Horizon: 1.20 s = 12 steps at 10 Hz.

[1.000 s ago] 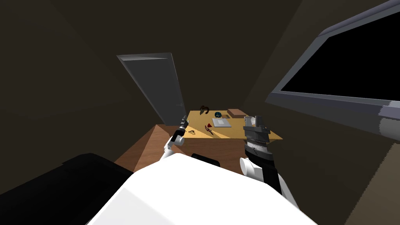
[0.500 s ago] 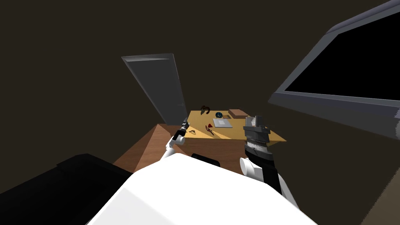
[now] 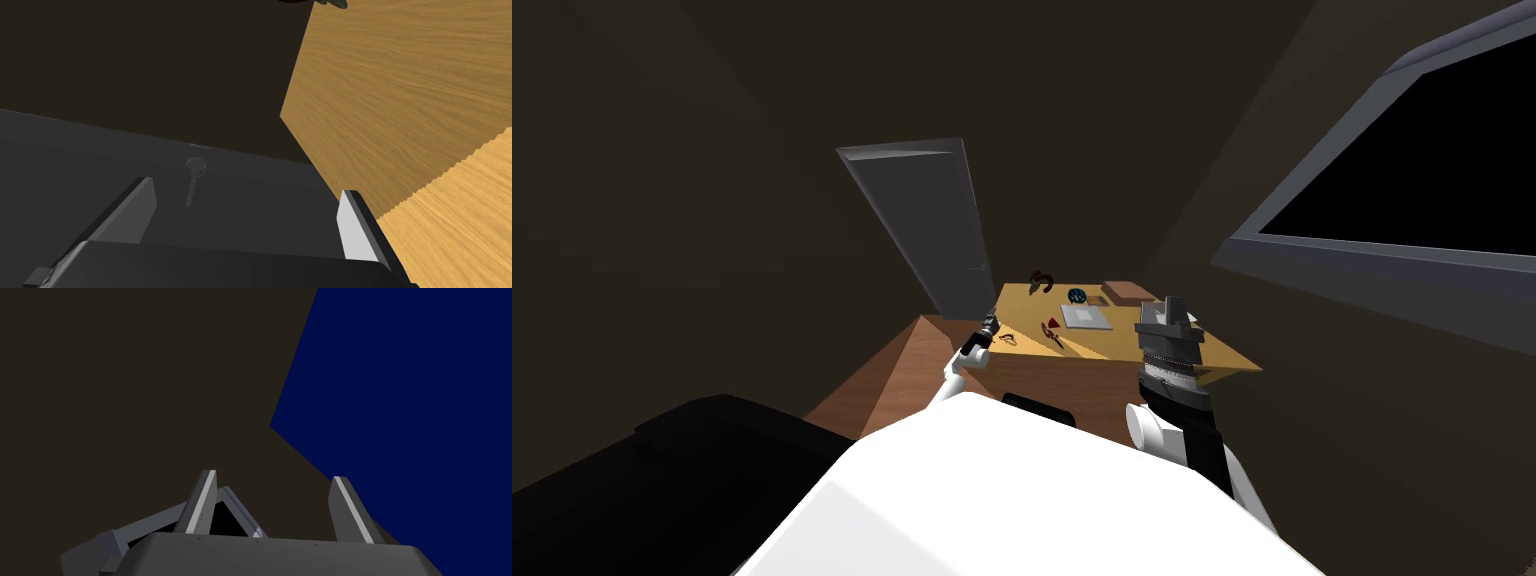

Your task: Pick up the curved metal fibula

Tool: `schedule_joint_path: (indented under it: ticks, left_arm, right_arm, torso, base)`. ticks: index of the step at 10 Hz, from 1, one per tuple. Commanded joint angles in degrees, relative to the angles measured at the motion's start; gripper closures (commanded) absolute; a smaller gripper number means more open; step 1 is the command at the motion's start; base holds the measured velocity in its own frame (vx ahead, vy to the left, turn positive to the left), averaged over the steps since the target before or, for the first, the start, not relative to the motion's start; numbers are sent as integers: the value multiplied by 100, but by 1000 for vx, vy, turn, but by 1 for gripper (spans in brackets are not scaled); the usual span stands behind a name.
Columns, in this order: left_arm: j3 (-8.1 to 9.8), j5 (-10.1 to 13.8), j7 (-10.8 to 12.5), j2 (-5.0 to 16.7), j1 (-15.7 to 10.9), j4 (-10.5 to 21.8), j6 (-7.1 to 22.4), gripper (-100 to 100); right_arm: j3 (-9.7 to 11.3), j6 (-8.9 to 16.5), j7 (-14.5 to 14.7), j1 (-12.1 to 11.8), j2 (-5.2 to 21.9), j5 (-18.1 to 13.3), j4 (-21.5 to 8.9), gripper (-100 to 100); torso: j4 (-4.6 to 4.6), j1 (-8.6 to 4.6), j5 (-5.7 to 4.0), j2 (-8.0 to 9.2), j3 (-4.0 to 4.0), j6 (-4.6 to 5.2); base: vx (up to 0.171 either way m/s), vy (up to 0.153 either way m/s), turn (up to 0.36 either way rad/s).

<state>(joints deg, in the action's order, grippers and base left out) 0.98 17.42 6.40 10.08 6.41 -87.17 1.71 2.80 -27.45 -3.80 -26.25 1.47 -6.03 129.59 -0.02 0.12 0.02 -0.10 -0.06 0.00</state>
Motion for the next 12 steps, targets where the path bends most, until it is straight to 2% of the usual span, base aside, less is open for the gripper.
schedule_joint_path:
  ticks: [1,6,7,12]
  left_arm:
    - [-16,28,3,-72,-107,286,234,-100]
    - [-47,151,96,-249,-517,1083,938,-100]
    - [-47,151,96,-249,-517,1141,953,-100]
    - [-79,240,203,-590,-918,1983,1683,-100]
  right_arm:
    - [0,0,0,0,0,0,0,0]
    - [0,0,0,0,0,0,0,0]
    - [0,0,0,0,0,0,0,0]
    - [-1,0,0,-1,1,0,0,0]
  torso:
    - [0,0,0,0,0,0]
    - [0,7,1,-2,-1,-1]
    - [0,11,2,-4,-2,-1]
    - [-4,19,4,-17,-10,-1]
  base:
    - [16,29,53]
    - [28,46,57]
    - [21,43,16]
    - [51,68,45]
